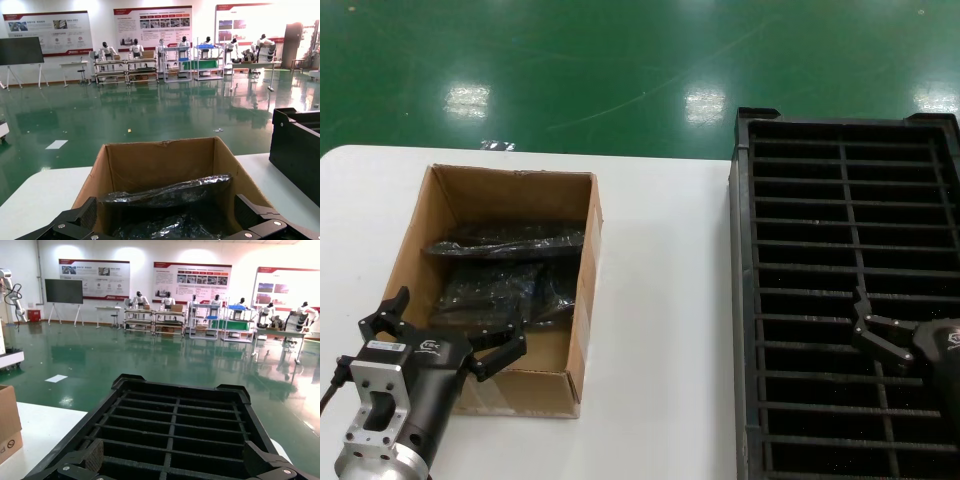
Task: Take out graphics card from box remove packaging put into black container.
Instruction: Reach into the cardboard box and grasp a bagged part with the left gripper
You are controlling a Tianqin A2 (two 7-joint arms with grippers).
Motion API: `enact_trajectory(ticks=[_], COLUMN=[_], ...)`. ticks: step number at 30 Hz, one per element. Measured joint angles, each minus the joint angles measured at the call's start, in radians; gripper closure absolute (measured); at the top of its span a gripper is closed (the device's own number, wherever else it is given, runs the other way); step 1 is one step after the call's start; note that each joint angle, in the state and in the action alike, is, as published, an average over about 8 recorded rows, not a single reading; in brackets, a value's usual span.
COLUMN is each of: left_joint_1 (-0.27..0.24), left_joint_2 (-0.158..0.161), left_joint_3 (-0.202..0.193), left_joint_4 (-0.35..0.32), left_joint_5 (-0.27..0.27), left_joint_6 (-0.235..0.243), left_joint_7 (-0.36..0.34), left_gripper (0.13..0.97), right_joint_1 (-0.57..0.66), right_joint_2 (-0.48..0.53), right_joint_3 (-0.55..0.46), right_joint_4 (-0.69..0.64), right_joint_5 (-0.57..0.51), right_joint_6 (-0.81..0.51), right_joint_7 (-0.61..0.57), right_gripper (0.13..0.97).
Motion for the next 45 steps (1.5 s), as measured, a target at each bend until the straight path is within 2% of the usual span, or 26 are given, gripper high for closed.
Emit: enact_trajectory(ticks=[14, 17, 20, 25, 28, 31, 33, 36, 40, 42, 45], left_joint_1=[-0.002, -0.008, -0.022, -0.069, -0.123, -0.206, -0.271, -0.368, -0.482, -0.533, -0.606], left_joint_2=[0.001, -0.009, -0.044, -0.153, -0.228, -0.293, -0.328, -0.364, -0.379, -0.372, -0.345], left_joint_3=[-0.003, -0.005, 0.001, 0.026, 0.049, 0.085, 0.117, 0.174, 0.247, 0.277, 0.309], left_joint_4=[0.000, 0.000, -0.001, -0.002, 0.018, 0.074, 0.127, 0.216, 0.330, 0.390, 0.488], left_joint_5=[0.003, 0.008, 0.019, 0.050, 0.082, 0.134, 0.176, 0.236, 0.292, 0.310, 0.325], left_joint_6=[0.002, 0.006, 0.024, 0.097, 0.160, 0.223, 0.270, 0.347, 0.445, 0.479, 0.502], left_joint_7=[0.003, 0.008, 0.013, 0.016, 0.029, 0.068, 0.103, 0.158, 0.227, 0.273, 0.363], left_gripper=[0.132, 0.132, 0.132, 0.132, 0.132, 0.132, 0.132, 0.132, 0.132, 0.132, 0.132], right_joint_1=[0.000, 0.000, 0.000, 0.000, 0.000, 0.000, 0.000, 0.000, 0.000, 0.000, 0.000], right_joint_2=[0.000, 0.000, 0.000, 0.000, 0.000, 0.000, 0.000, 0.000, 0.000, 0.000, 0.000], right_joint_3=[0.000, 0.000, 0.000, 0.000, 0.000, 0.000, 0.000, 0.000, 0.000, 0.000, 0.000], right_joint_4=[0.000, 0.000, 0.000, 0.000, 0.000, 0.000, 0.000, 0.000, 0.000, 0.000, 0.000], right_joint_5=[0.000, 0.000, 0.000, 0.000, 0.000, 0.000, 0.000, 0.000, 0.000, 0.000, 0.000], right_joint_6=[0.000, 0.000, 0.000, 0.000, 0.000, 0.000, 0.000, 0.000, 0.000, 0.000, 0.000], right_joint_7=[0.000, 0.000, 0.000, 0.000, 0.000, 0.000, 0.000, 0.000, 0.000, 0.000, 0.000], right_gripper=[0.129, 0.129, 0.129, 0.129, 0.129, 0.129, 0.129, 0.129, 0.129, 0.129, 0.129])
